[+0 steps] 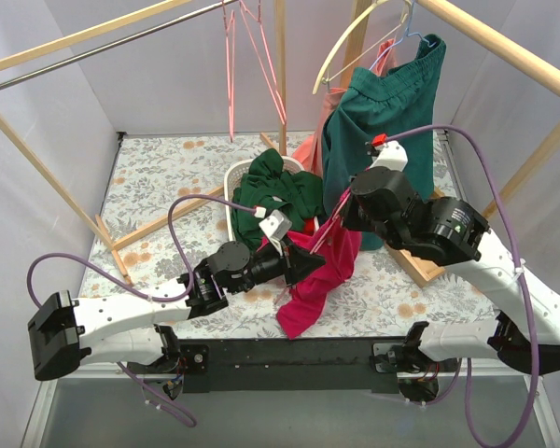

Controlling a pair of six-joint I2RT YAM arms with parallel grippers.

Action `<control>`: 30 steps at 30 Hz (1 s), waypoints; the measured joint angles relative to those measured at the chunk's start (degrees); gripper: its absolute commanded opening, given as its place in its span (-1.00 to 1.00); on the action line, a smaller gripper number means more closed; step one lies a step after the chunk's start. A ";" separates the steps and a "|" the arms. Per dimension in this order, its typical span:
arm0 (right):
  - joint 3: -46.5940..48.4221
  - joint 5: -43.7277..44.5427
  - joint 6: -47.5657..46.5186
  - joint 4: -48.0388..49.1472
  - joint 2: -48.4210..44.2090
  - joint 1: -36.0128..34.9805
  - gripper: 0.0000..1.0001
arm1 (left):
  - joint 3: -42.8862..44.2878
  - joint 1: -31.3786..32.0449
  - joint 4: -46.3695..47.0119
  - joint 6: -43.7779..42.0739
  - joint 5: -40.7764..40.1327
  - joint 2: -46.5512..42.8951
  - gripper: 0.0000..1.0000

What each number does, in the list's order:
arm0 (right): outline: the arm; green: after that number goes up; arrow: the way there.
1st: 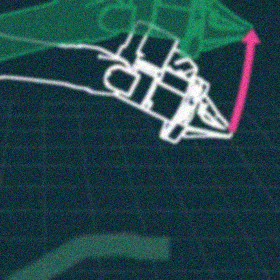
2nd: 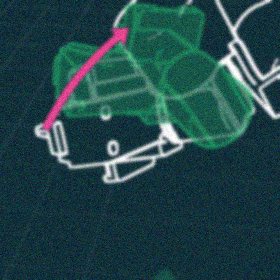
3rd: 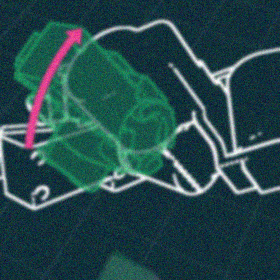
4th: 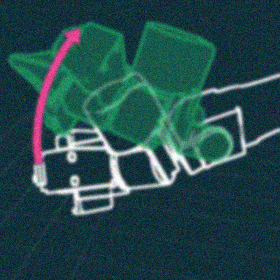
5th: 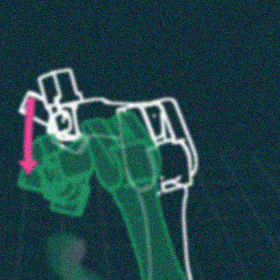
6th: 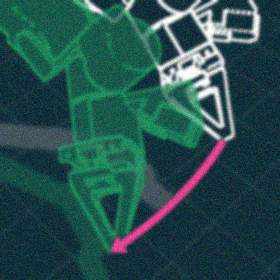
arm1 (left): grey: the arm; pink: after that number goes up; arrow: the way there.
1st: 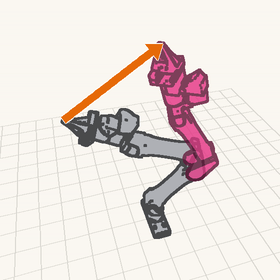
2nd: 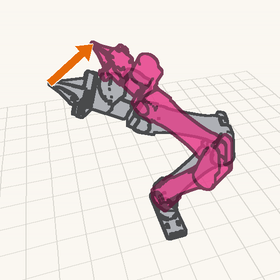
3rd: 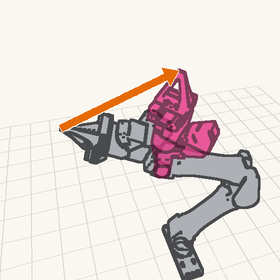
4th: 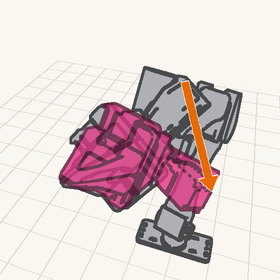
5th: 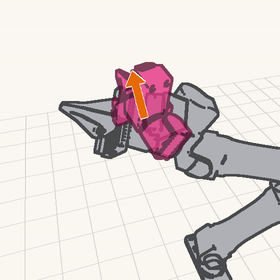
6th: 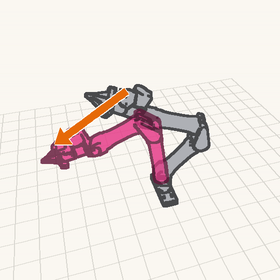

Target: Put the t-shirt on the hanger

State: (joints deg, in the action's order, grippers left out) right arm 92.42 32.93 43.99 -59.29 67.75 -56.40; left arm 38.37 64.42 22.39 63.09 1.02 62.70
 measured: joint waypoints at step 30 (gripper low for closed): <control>-34.88 -2.56 6.56 8.15 -15.54 7.43 -0.97 | -3.98 -2.21 8.55 18.88 16.90 10.84 -1.00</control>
State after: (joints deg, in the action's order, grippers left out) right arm 57.54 30.37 50.54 -51.13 52.21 -48.97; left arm 34.39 62.22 30.94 81.97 17.91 73.54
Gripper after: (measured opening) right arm 0.023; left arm 0.036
